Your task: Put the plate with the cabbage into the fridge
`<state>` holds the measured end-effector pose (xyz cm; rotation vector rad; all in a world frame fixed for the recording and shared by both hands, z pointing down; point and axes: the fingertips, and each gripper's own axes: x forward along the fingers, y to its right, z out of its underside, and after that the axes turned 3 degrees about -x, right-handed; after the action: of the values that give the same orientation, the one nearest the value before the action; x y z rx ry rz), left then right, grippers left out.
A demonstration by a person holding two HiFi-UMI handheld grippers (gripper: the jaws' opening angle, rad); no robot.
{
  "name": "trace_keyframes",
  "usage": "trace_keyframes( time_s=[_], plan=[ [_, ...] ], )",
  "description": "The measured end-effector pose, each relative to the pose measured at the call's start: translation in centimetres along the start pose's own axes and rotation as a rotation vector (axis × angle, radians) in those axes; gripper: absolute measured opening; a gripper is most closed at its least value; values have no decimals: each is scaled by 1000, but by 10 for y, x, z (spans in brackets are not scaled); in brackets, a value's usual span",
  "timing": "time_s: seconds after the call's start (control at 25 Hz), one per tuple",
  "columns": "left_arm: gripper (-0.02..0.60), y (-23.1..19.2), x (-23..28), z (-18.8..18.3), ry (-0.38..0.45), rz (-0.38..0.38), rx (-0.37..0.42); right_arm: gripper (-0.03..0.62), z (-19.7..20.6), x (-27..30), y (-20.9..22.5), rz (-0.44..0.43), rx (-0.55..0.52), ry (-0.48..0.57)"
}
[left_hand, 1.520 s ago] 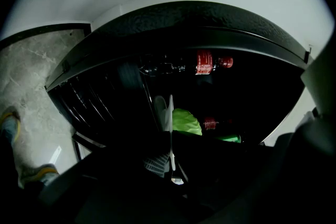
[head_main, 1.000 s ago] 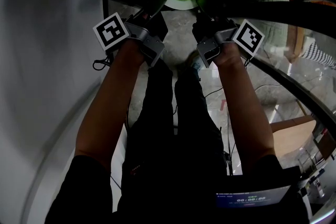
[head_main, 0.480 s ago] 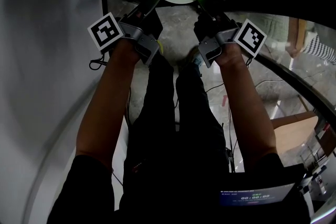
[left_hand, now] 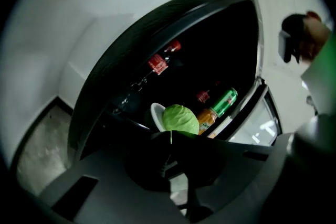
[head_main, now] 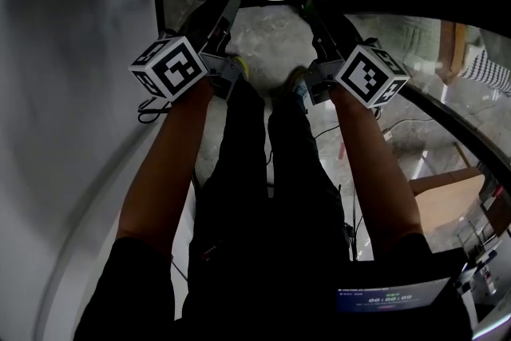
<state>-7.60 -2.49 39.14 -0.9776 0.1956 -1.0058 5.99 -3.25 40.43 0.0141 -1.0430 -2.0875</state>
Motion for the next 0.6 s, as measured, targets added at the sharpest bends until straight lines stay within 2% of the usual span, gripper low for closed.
trace_keyframes(
  time_s=[0.12, 0.28, 0.36, 0.6],
  plan=[
    [11, 13, -2, -1, -15, -58, 305, 20, -3, -1, -5, 39, -185, 1],
    [11, 21, -2, 4, -22, -135, 562, 6, 0, -1, -7, 68, -346, -16],
    [5, 22, -2, 7, -28, -154, 620, 6, 3, -1, -9, 76, -408, -24],
    [5, 22, 1, 15, -46, -152, 691, 6, 12, 3, -17, 74, -598, -49]
  ],
)
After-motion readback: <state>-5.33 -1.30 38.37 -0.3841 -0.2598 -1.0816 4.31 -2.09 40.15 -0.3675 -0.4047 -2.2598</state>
